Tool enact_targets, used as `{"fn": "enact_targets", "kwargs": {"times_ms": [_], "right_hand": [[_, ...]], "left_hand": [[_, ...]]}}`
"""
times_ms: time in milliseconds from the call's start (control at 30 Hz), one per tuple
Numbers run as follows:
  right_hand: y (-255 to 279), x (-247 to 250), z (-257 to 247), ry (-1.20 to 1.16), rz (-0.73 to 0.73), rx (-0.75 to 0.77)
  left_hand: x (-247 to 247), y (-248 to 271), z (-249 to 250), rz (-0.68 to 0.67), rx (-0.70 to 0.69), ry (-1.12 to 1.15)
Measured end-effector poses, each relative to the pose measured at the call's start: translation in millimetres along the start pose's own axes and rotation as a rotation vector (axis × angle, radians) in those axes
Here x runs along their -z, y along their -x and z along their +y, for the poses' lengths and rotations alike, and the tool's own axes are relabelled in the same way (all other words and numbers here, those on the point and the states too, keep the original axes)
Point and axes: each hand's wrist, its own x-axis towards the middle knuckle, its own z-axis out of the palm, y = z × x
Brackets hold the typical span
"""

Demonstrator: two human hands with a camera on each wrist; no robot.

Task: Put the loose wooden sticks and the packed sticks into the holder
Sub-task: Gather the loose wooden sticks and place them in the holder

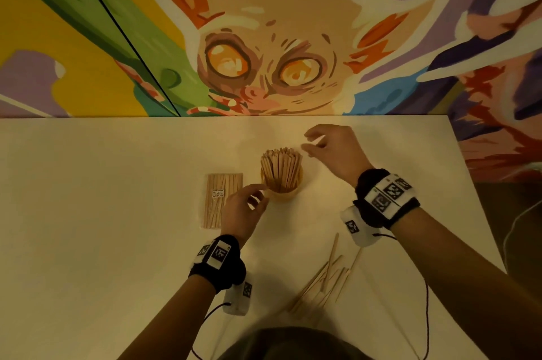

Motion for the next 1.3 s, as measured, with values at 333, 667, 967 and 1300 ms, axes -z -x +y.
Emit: {"fn": "enact_targets", "kwargs": {"times_ms": [333, 667, 967, 1300], "right_hand": [[158, -1, 119, 0.004, -0.268, -0.495], [276, -56, 155, -0.057, -0.345, -0.771], [289, -66, 146, -0.038, -0.296, -0.729], [287, -68, 150, -0.048, -0.293, -0.747]], "left_hand": [[-35, 79, -32, -0.585, 0.141, -0.318], [-107, 85, 4, -0.579, 0.077, -0.438], [-161, 65, 40, -0.516, -0.051, -0.654], [-173, 51, 61, -0.596, -0.03, -0.763]]}}
